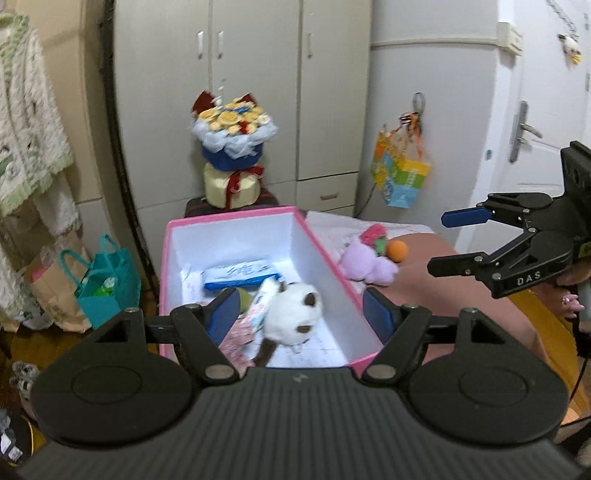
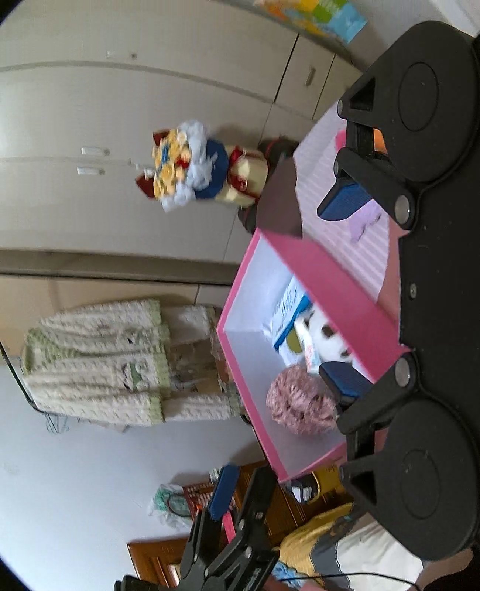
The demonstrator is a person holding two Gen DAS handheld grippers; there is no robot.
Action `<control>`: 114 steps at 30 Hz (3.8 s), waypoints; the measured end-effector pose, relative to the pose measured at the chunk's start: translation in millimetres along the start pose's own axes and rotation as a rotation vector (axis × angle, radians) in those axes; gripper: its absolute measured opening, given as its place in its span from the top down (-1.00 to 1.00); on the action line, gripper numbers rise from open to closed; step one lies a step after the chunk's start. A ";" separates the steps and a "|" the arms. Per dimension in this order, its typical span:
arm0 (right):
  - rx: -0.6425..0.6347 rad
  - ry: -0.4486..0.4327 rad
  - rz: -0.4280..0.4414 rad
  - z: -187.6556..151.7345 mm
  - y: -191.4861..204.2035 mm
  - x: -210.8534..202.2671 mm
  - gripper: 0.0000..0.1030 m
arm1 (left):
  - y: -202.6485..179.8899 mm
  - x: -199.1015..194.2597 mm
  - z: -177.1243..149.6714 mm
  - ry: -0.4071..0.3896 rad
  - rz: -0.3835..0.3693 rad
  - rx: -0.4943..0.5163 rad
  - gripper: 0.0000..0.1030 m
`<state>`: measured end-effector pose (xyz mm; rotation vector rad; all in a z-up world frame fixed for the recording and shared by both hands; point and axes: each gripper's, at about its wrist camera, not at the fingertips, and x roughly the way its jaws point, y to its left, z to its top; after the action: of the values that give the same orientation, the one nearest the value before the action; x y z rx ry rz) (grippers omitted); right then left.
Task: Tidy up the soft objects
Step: 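Reach both tools to the lavender plush and close on it, then lift the lavender plush with both tools and carry it over the box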
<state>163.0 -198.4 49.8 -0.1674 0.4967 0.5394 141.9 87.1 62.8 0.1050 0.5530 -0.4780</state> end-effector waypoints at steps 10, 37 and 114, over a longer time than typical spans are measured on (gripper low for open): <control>0.016 0.018 -0.067 -46.6 -26.3 -30.3 -0.68 | -57.1 27.6 5.5 0.025 -0.141 0.012 -0.41; -0.047 0.103 0.041 -87.6 -100.4 73.9 -0.66 | -129.9 202.4 -3.2 0.069 -0.064 -0.209 -0.34; 0.374 0.056 0.086 -137.9 -98.1 60.7 -0.04 | -145.7 224.8 -40.6 0.123 -0.004 -0.423 0.02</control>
<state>203.8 -292.8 -97.7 0.1977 0.6526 0.5170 222.3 -124.6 -85.9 -0.2726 0.7642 -0.3509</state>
